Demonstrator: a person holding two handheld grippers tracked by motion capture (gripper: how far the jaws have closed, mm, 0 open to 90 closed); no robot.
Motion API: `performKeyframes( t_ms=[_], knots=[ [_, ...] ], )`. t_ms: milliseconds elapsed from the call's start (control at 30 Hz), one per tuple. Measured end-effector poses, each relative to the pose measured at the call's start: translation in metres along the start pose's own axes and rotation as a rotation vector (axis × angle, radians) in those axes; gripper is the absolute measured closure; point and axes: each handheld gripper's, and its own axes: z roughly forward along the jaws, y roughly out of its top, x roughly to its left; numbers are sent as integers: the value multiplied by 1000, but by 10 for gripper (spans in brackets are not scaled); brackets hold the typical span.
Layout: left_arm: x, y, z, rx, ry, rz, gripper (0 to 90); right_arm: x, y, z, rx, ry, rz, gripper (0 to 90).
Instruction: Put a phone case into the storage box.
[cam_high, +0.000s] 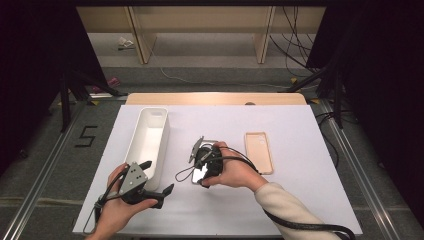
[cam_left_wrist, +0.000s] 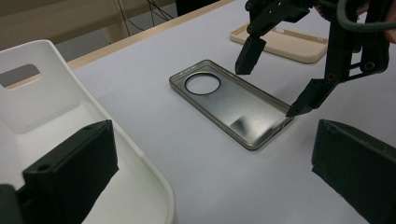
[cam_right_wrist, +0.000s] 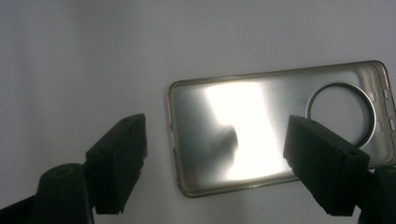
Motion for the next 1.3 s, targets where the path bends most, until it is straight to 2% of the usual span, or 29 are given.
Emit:
performKeyframes(
  t_ms=[200,433,567,900,1300],
  knots=[
    [0,0,0,2,0,3,0,7,3,3,31,15,-40,274],
    [-1,1,0,2,-4,10,0,13,6,10,72,-9,-92,308],
    [-1,1,0,1,-3,10,0,15,4,14,115,-6,-122,344],
    [-2,0,0,4,-5,13,0,14,2,20,151,-32,-129,374],
    [-2,0,0,5,-6,14,0,15,2,27,191,-36,-179,457]
  ],
)
